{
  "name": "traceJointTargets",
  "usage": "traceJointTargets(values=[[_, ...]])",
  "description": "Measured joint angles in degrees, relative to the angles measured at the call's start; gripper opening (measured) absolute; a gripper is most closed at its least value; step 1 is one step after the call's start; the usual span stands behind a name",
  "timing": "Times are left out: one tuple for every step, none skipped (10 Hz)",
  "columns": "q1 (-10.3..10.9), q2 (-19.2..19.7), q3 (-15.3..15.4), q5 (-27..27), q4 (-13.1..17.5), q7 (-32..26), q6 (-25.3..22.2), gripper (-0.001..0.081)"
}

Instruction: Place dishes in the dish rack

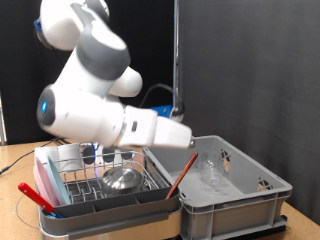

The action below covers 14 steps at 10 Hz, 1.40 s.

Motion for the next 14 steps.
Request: traceJointTargets(values=[[-0.28,-2.45,0.49,-0.03,-0.89,-0.18,0.31,0.0809],[-0.74,-5.76,0.33,-0.14,-3.19,-0.18,1.30,0.0809],[-0.71,-5.51,0.32,0.03,-3.16,-0.18,1.11,0.0809],[-0.57,-4.72,0.62,0.05,-2.73,-2.19,-0.88,0.0809],[-0.22,-3.66,1.48,-0.58,-1.76,-5.51,-4.98,0.0809],[0.72,-2.63,2.65,-2.37,-0.37,-8.96,-9.06,0.0809],[1.99,-2.24,3.69,-4.86,0.67,-12.49,-12.02,0.0809],[3.29,-2.10,4.67,-7.64,1.55,-15.71,-14.86,0.0809],[4.54,-2.13,5.58,-10.27,2.21,-18.17,-16.81,0.0809],[5.63,-2.34,6.66,-12.31,2.26,-19.56,-17.28,0.0809],[6.61,-2.94,7.67,-13.91,1.97,-20.01,-17.30,0.0809],[7.32,-3.92,8.73,-15.13,1.30,-20.45,-17.11,0.0809],[7.79,-5.29,9.94,-15.92,0.27,-20.57,-16.26,0.0809],[8.15,-6.84,10.85,-17.21,-0.71,-20.57,-15.19,0.0809]])
